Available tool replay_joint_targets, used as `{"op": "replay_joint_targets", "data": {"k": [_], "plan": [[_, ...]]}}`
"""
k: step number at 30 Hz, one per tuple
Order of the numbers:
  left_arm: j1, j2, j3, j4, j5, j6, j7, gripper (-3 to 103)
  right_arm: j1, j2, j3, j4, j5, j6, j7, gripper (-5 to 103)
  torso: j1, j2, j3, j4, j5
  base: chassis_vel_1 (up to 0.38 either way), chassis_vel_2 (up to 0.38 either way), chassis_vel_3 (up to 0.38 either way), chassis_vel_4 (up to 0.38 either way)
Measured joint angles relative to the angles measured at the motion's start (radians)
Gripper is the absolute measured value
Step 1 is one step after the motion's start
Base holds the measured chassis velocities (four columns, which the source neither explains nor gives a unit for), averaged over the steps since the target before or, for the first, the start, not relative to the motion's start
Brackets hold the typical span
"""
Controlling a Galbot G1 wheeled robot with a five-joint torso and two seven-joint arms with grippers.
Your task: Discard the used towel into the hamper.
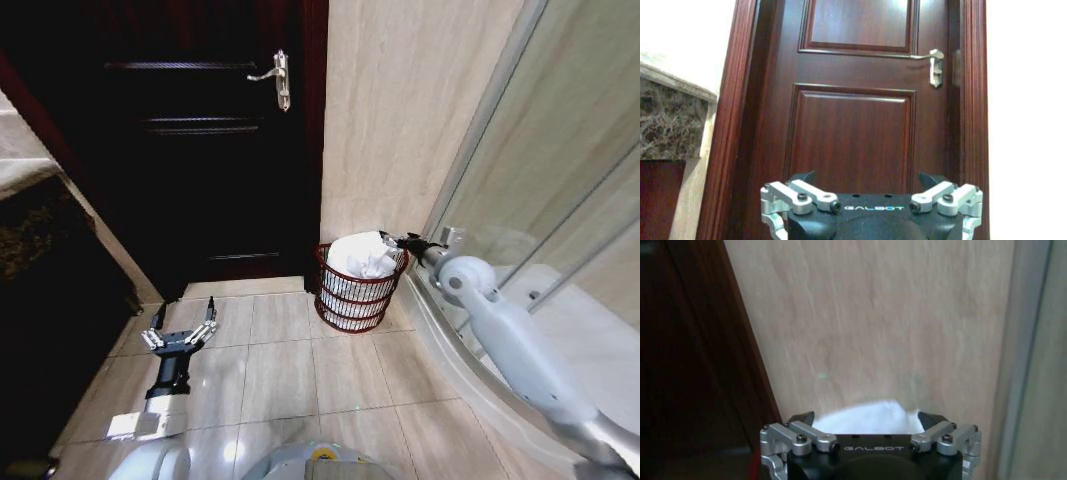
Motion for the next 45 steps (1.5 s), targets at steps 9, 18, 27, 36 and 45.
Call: {"op": "replay_joint_targets", "data": {"k": [9, 18, 27, 36, 45], "plan": [[-0.005, 0.0, 0.01, 0.01, 0.011, 0.0, 0.0, 100, 0.043, -0.001, -0.086, -0.109, -0.048, -0.006, -0.091, 100, 0.0, 0.0, 0.0, 0.0001, -0.0001, 0.0, 0.0, 0.0, 0.0], [-0.008, 0.0, -0.001, -0.005, 0.01, 0.014, -0.01, 100, 0.3, 0.07, -0.323, -0.319, -0.098, 0.024, -0.111, 100, 0.0, 0.0, 0.0, 0.0004, -0.0001, 0.0, 0.0, 0.0, 0.0], [-0.001, 0.0, -0.003, -0.014, 0.017, 0.01, -0.01, 100, 0.434, 0.146, -0.43, -0.561, -0.1, 0.025, -0.209, 100, 0.0, 0.0, 0.0, 0.0, -0.0001, 0.0, 0.0, 0.0, 0.0], [-0.001, 0.0, -0.004, -0.017, 0.031, 0.009, -0.01, 100, 0.479, 0.222, -0.468, -0.736, -0.083, 0.006, -0.252, 100, 0.0, 0.0, 0.0, 0.0001, -0.0002, 0.0, 0.0, 0.0, 0.0], [-0.002, 0.0, -0.006, -0.016, 0.037, 0.005, -0.01, 100, 0.456, 0.241, -0.465, -0.761, -0.102, 0.046, -0.202, 100, 0.0, 0.0, 0.0, 0.0001, 0.0003, 0.0, 0.0, 0.0, 0.0]]}}
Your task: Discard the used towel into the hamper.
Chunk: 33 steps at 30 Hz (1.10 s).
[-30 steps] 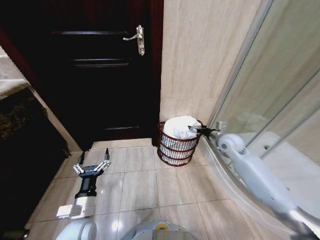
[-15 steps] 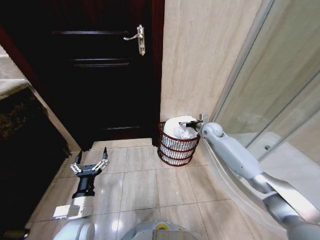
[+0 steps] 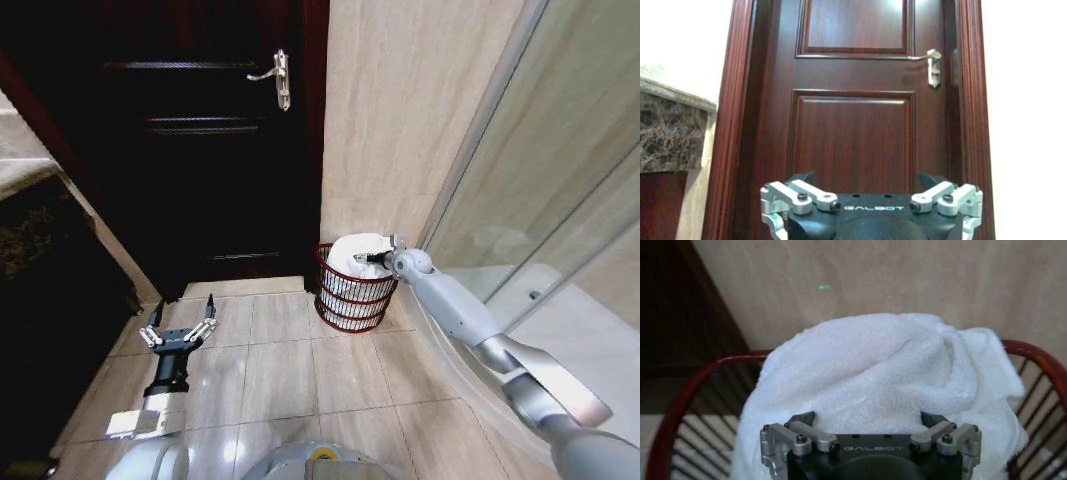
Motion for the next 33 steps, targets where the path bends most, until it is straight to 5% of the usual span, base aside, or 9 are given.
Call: {"op": "replay_joint_targets", "data": {"k": [11, 18, 23, 33], "plan": [[-0.008, 0.0, 0.014, 0.011, 0.002, 0.004, -0.001, 100, -0.261, -0.079, 0.315, 0.413, 0.007, 0.113, 0.051, 100, 0.0, 0.0, 0.0, -0.0001, -0.0003, 0.0, 0.0, 0.0, 0.0], [-0.004, 0.0, 0.007, 0.008, -0.017, 0.003, -0.001, 100, -0.579, -0.13, 0.515, 0.733, -0.117, 0.222, 0.055, 100, 0.0, 0.0, 0.0, -0.0002, -0.0001, 0.0, 0.0, 0.0, 0.0], [-0.009, 0.0, 0.01, 0.008, -0.039, 0.003, 0.004, 100, -0.838, -0.068, 0.674, 0.891, -0.343, 0.328, 0.005, 100, 0.0, 0.0, 0.0, -0.0001, -0.0003, 0.0, 0.0, 0.0, 0.0], [-0.011, 0.0, 0.011, 0.021, -0.059, 0.017, 0.016, 100, -1.01, 0.018, 0.751, 0.985, -0.45, 0.346, -0.002, 100, 0.0, 0.0, 0.0, 0.0001, -0.0004, 0.0, 0.0, 0.0, 0.0]]}}
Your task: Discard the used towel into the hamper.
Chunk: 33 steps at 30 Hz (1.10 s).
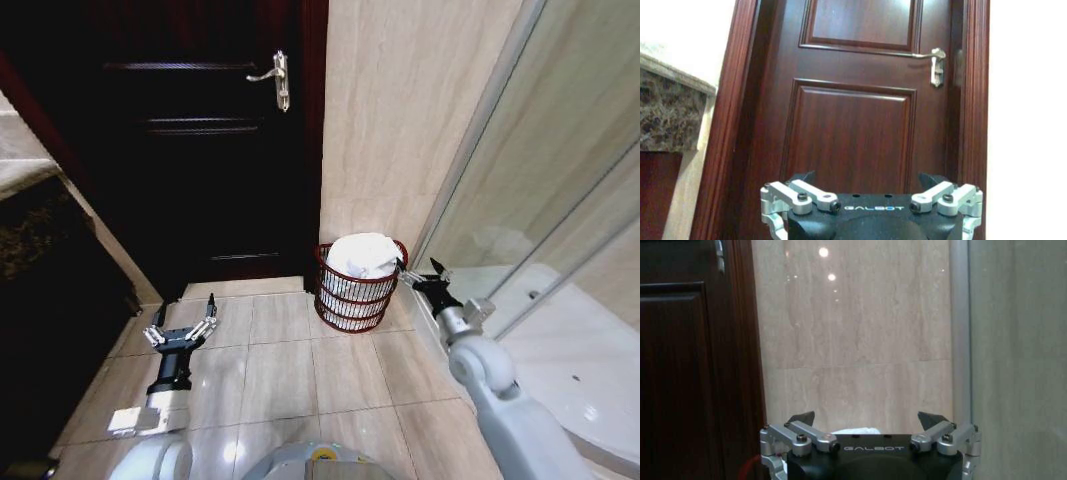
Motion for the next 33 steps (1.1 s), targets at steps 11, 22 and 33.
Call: {"op": "replay_joint_targets", "data": {"k": [11, 22, 33], "plan": [[-0.013, 0.0, 0.017, -0.001, 0.0, 0.025, 0.017, 100, -0.034, 0.017, 0.003, 0.008, -0.012, 0.006, 0.028, 100, 0.0, 0.0, 0.0, 0.0, 0.0, -0.04, 0.027, 0.026, -0.027], [-0.007, 0.0, 0.019, -0.005, 0.004, 0.026, 0.017, 100, -0.025, 0.013, -0.02, 0.0, -0.011, 0.002, 0.042, 100, 0.0, 0.0, 0.0, 0.0, -0.0001, -0.148, 0.144, 0.161, -0.137], [-0.005, 0.0, 0.013, 0.001, 0.018, 0.024, -0.015, 100, 0.111, -0.04, -0.071, -0.084, 0.135, -0.052, 0.059, 100, 0.0, 0.0, 0.0, -0.0002, 0.0002, -0.027, 0.037, 0.028, -0.033]]}}
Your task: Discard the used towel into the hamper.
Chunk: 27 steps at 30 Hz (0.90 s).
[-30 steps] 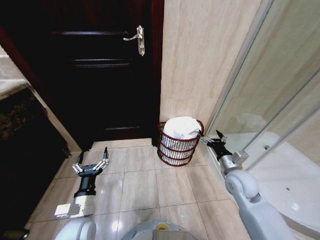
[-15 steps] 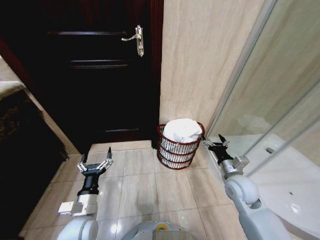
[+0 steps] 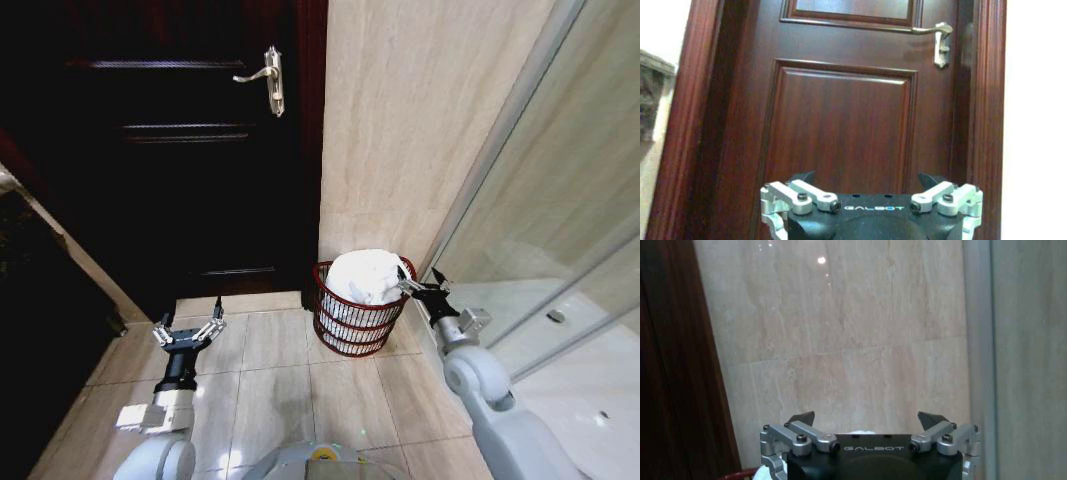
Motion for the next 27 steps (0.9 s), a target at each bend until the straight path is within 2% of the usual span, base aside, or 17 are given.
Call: {"op": "replay_joint_targets", "data": {"k": [3, 8, 11, 12, 16, 17, 19, 20, 21, 24, 25, 27], "plan": [[0.021, 0.0, -0.014, -0.015, 0.0, -0.011, -0.009, 100, 0.142, -0.052, -0.07, -0.097, 0.09, -0.07, -0.021, 100, 0.0, 0.0, 0.0, 0.0003, -0.0003, 0.0, 0.0, 0.0, 0.0], [0.045, 0.0, -0.022, -0.027, 0.0, -0.026, -0.001, 100, 0.247, -0.095, -0.172, -0.178, 0.148, -0.105, -0.007, 100, 0.0, 0.0, 0.0, 0.0003, 0.0003, 0.0, 0.0, 0.0, 0.0], [0.054, 0.0, -0.03, -0.042, 0.0, -0.032, 0.003, 100, 0.367, -0.122, -0.277, -0.23, 0.29, -0.184, 0.075, 100, 0.0, 0.0, 0.0, 0.0002, 0.0, 0.0, 0.0, 0.0, 0.0], [0.054, 0.0, -0.03, -0.042, 0.0, -0.032, 0.003, 100, 0.367, -0.122, -0.277, -0.23, 0.29, -0.184, 0.075, 100, 0.0, 0.0, 0.0, 0.0002, 0.0, 0.0, 0.0, 0.0, 0.0], [0.052, 0.0, -0.037, -0.05, -0.007, -0.033, 0.003, 100, 0.525, -0.143, -0.39, -0.329, 0.392, -0.251, 0.122, 100, 0.0, 0.0, 0.0, 0.0003, -0.0002, 0.0, 0.0, 0.0, 0.0], [0.052, 0.0, -0.037, -0.05, -0.007, -0.033, 0.003, 100, 0.525, -0.143, -0.39, -0.329, 0.392, -0.251, 0.122, 100, 0.0, 0.0, 0.0, 0.0003, -0.0002, 0.0, 0.0, 0.0, 0.0], [0.049, 0.0, -0.039, -0.05, -0.01, -0.039, 0.002, 100, 0.566, -0.143, -0.426, -0.349, 0.461, -0.294, 0.174, 100, 0.0, 0.0, 0.0, 0.0004, -0.0004, 0.0, 0.0, 0.0, 0.0], [0.048, 0.0, -0.042, -0.05, -0.012, -0.045, 0.002, 100, 0.598, -0.145, -0.468, -0.36, 0.549, -0.324, 0.229, 100, 0.0, 0.0, 0.0, 0.0, -0.0001, 0.0, 0.0, 0.0, 0.0], [0.048, 0.0, -0.042, -0.05, -0.012, -0.045, 0.002, 100, 0.598, -0.145, -0.468, -0.36, 0.549, -0.324, 0.229, 100, 0.0, 0.0, 0.0, 0.0, -0.0001, 0.0, 0.0, 0.0, 0.0], [0.046, 0.0, -0.044, -0.052, -0.021, -0.047, 0.002, 100, 0.665, -0.143, -0.554, -0.398, 0.67, -0.367, 0.279, 100, 0.0, 0.0, 0.0, 0.0, -0.0001, 0.0, 0.0, 0.0, 0.0], [0.046, 0.0, -0.044, -0.052, -0.021, -0.047, 0.002, 100, 0.665, -0.143, -0.554, -0.398, 0.67, -0.367, 0.279, 100, 0.0, 0.0, 0.0, 0.0, -0.0001, 0.0, 0.0, 0.0, 0.0], [0.041, 0.0, -0.047, -0.054, -0.031, -0.047, 0.0, 100, 0.719, -0.13, -0.6, -0.434, 0.739, -0.403, 0.308, 100, 0.0, 0.0, 0.0, 0.0002, -0.0005, 0.0, 0.0, 0.0, 0.0]]}}
